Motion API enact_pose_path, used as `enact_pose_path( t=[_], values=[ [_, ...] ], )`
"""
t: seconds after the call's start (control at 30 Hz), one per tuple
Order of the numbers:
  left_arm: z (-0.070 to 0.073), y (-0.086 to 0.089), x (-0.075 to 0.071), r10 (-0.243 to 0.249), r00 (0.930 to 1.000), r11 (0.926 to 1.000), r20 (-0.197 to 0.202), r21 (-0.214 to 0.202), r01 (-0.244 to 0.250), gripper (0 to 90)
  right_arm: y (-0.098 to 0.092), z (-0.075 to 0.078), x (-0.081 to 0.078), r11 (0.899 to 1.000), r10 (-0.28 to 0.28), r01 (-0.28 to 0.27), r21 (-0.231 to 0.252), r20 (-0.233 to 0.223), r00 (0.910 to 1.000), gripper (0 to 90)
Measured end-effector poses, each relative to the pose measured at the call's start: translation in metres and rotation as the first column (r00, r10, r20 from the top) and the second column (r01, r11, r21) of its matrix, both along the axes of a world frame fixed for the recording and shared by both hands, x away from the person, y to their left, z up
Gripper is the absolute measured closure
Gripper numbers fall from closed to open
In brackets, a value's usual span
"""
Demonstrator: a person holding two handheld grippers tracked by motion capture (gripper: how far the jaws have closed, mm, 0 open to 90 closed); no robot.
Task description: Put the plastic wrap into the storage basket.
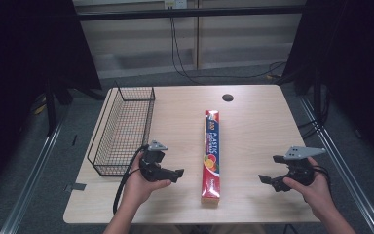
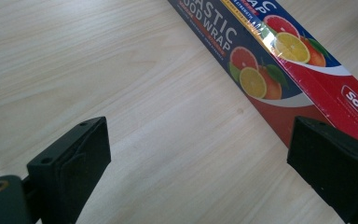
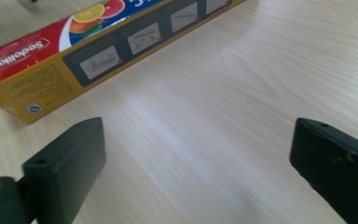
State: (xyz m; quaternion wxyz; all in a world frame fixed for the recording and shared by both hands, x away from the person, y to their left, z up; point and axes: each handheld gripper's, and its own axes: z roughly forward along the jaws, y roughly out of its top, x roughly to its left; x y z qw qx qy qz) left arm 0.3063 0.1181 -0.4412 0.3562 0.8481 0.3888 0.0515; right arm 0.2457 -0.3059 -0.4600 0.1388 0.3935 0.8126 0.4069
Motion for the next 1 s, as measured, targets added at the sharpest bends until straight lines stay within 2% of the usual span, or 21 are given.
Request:
enact_pose_path(
  t=[0.2,0.27,0.33,0.5,0.6,0.87,0.9,1.0],
  values=[
    [0.003,-0.009,0.009,0.008,0.9998,0.9998,-0.019,0.017,-0.008,5.1,0.001,-0.003,0.002,1.0,0.013,-0.013,-0.013,-0.015,0.9998,2.1],
    [0.007,-0.016,0.014,0.015,0.9995,0.9998,-0.026,0.01,-0.015,5.1,0.001,-0.003,0.001,1.0,0.002,-0.002,-0.016,-0.017,0.9998,1.7],
    [0.01,-0.021,0.017,0.016,0.9996,0.9996,-0.022,0.023,-0.016,5.0,0.0,-0.004,0.002,1.0,0.003,-0.003,-0.013,-0.019,0.9998,1.5],
    [0.021,-0.033,0.023,0.016,0.9997,0.9998,-0.021,-0.008,-0.016,5.7,-0.002,-0.005,0.005,1.0,-0.021,0.02,-0.012,-0.034,0.9992,1.6],
    [0.027,-0.045,0.031,0.0,0.999,0.9992,-0.045,0.04,0.001,5.6,-0.002,-0.005,0.004,1.0,-0.016,0.015,-0.017,-0.031,0.9994,1.6],
    [0.03,-0.059,0.044,0.01,0.9971,0.9996,-0.076,0.028,-0.008,5.6,0.0,-0.006,0.005,1.0,0.002,-0.002,-0.019,-0.022,0.9998,2.3],
    [0.032,-0.063,0.047,0.008,0.9967,0.999,-0.081,0.044,-0.005,5.6,0.0,-0.006,0.005,1.0,-0.001,0.001,-0.018,-0.021,0.9998,2.3],
    [0.032,-0.067,0.05,0.004,0.9957,0.9988,-0.093,0.048,0.001,5.2,-0.001,-0.005,0.005,1.0,-0.007,0.007,-0.016,-0.017,0.9998,2.4]
  ],
)
